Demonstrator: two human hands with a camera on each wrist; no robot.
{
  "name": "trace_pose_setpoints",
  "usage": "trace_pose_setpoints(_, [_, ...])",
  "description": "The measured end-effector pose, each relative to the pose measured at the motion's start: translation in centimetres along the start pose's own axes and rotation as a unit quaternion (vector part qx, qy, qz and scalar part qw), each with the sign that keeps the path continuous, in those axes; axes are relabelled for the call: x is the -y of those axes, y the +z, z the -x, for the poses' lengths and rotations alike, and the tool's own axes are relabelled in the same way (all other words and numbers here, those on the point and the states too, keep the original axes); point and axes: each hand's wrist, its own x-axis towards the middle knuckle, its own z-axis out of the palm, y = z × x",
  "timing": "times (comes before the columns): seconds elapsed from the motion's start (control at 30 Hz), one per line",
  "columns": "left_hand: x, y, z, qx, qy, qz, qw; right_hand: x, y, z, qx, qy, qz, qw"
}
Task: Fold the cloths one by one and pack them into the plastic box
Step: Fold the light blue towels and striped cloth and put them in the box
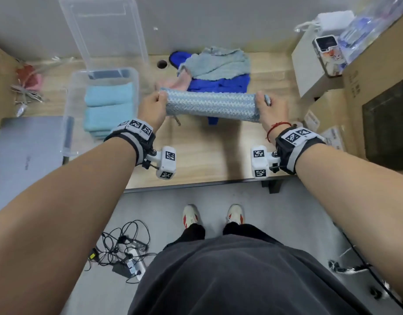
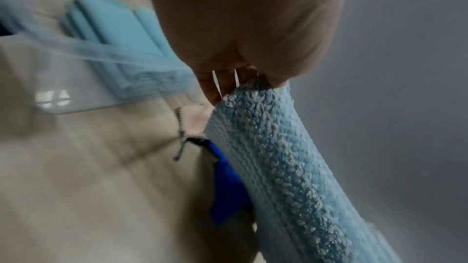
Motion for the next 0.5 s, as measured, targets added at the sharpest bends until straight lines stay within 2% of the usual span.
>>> trace_pose_setpoints(0.17, [7.4,4.1,3.0,0.085,-0.004,-0.080,0.993,-6.9,1.0,3.8,0.087,0.041,0.055,0.994])
trace_pose_setpoints(0.3, [11.2,6.6,5.5,0.138,-0.052,-0.099,0.984,-11.8,1.5,5.7,0.106,0.049,0.096,0.989])
trace_pose_setpoints(0.37, [12.6,7.3,6.1,0.159,-0.077,-0.123,0.976,-13.0,1.5,6.5,0.119,0.050,0.122,0.984])
trace_pose_setpoints(0.5, [14.4,8.1,6.8,0.176,-0.086,-0.177,0.965,-14.0,1.6,7.1,0.140,0.029,0.164,0.976])
